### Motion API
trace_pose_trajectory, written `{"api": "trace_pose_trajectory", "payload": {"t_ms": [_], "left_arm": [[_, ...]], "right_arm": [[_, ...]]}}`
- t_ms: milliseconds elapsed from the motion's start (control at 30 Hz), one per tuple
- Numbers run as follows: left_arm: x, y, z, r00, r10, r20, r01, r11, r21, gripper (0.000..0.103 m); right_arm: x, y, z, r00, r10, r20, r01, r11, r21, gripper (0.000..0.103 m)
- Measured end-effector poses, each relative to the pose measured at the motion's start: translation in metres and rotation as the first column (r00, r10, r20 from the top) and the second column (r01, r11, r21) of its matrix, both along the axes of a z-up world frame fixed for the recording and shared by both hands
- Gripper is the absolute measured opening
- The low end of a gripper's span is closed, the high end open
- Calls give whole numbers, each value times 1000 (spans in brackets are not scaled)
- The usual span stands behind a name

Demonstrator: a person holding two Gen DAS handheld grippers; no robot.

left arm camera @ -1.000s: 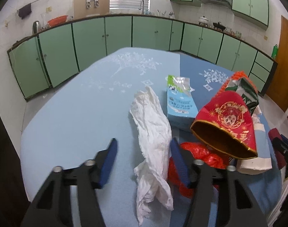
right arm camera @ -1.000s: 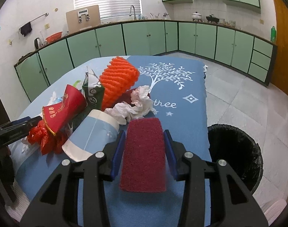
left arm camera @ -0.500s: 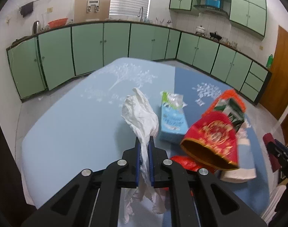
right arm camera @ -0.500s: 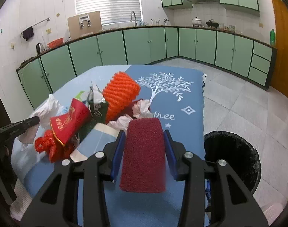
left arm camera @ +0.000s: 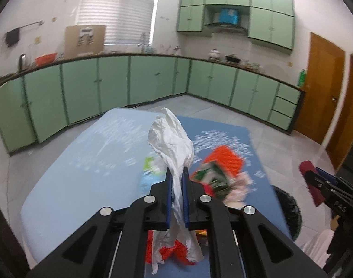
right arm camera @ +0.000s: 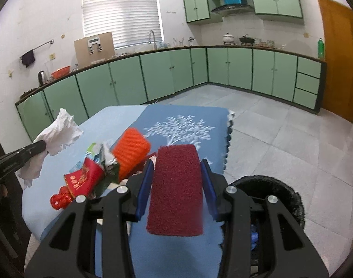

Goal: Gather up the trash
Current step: 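Grasp the white tissue with the left gripper while the right gripper holds the sponge, then move both tools over the black bin and release tissue and sponge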

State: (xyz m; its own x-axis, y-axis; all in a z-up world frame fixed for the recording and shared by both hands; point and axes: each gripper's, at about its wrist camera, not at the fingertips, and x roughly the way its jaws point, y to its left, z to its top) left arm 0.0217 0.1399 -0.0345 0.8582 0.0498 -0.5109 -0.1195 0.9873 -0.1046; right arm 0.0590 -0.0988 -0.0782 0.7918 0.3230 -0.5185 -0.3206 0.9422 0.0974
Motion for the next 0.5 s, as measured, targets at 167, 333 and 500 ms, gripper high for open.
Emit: {"api": "trace_pose_trajectory", "payload": {"t_ms": [167, 333, 500], "left_arm": [[15, -35, 15, 994, -101, 39, 101, 995, -3, 8], [34, -75, 21, 977, -205, 60, 205, 979, -2, 8], [57, -113, 17, 953, -299, 51, 300, 954, -21, 8]], "right_arm": [[3, -25, 13, 998, -55, 28, 55, 999, 2, 40], [6, -57, 22, 991, -118, 54, 118, 993, 6, 40], [12, -86, 23, 982, -181, 56, 181, 983, 7, 40]]}}
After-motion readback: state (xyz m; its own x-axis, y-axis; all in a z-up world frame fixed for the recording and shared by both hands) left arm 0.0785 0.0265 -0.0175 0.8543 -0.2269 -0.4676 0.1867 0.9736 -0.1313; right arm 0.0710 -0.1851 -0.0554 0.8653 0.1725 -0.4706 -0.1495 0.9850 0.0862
